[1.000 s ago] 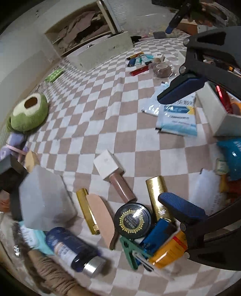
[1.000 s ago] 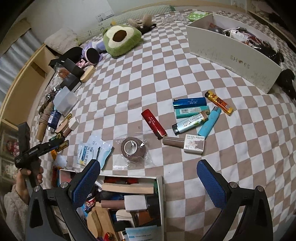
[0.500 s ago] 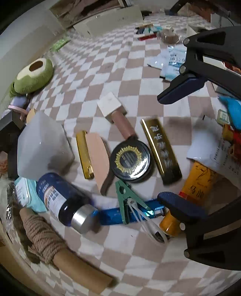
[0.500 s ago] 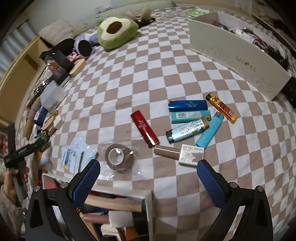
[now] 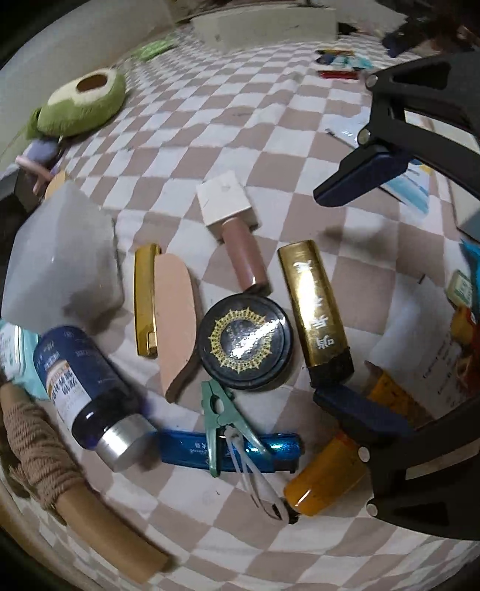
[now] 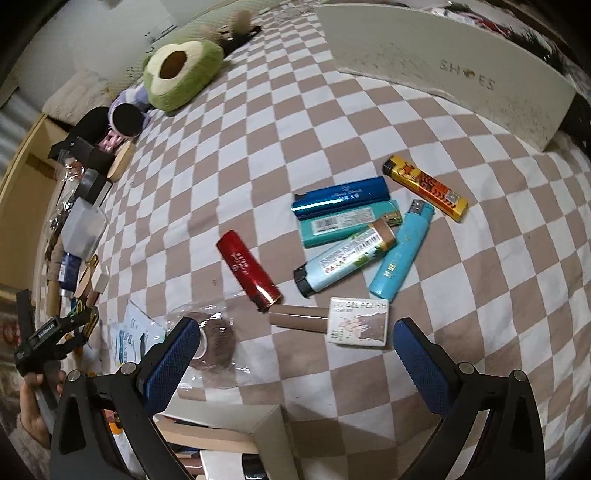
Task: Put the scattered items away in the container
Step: 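Grasp the gold printed tube with the left tool while the right grasps the UV gel polish kit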
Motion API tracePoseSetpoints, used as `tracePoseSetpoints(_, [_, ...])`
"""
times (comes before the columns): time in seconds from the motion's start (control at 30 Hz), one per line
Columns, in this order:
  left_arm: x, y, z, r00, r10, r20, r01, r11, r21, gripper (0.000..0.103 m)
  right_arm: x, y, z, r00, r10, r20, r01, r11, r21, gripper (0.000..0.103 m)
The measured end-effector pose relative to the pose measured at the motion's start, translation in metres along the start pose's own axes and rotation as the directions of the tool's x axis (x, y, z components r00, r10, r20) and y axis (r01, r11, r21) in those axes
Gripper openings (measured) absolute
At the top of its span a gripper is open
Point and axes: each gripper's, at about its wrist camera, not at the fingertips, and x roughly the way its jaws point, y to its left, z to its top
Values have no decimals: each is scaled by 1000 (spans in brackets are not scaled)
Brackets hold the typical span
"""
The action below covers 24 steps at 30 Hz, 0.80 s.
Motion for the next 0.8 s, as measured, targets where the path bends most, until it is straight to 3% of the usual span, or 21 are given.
tracePoseSetpoints(0.13, [5,-6,-1,998,60,23,-59,998,-34,100,5,-8,1,1000,-4,-11,4,1000,22,103])
tracePoseSetpoints(0.3, [10,-14,-6,992,116,48,-116,993,-8,100,8,-17,0,1000,-4,-21,5,999,38,103])
tracePoseSetpoints(0.53, [7,-15,-12,991,118,68,-122,991,60,90,15,-23,1,998,46,-52,-42,997,64,103])
tracePoseSetpoints(0.6, [5,-16,-15,988,132,82,-140,985,98,83,19,-21,0,998,35,-60,-31,998,52,103])
tracePoseSetpoints(0.8, [1,-13,-21,991,101,89,-113,982,153,83,25,-13,0,998,-26,-56,25,1000,-6,103])
